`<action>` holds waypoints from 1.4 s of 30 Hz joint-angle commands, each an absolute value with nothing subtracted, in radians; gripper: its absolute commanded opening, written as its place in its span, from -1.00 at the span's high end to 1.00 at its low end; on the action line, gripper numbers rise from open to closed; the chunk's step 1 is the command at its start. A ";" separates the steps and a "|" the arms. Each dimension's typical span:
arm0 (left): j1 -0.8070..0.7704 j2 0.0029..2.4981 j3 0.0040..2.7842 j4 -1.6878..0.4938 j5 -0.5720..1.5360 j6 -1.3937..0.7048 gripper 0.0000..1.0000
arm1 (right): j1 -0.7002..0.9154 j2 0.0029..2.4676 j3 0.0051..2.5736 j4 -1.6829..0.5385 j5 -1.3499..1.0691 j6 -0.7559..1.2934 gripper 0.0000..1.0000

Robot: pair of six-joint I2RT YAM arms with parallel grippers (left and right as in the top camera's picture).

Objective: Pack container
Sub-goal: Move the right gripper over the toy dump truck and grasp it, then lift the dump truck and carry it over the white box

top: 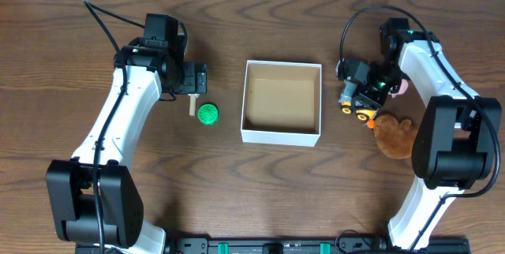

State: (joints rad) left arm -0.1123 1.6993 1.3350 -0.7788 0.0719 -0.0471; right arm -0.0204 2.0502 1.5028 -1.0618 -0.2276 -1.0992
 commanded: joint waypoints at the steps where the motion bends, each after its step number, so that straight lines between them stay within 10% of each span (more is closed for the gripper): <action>1: -0.108 1.708 1.356 -0.780 0.071 -0.035 -0.96 | -0.025 2.061 1.507 -1.066 -0.231 -1.093 0.14; 16: -0.108 1.708 1.356 -0.780 0.071 -0.035 -0.96 | -0.014 1.981 1.746 -1.146 -0.179 -0.999 0.53; 42: -0.108 1.708 1.356 -0.780 0.071 -0.035 -0.96 | 0.541 1.873 1.965 -1.193 -0.133 -0.820 0.47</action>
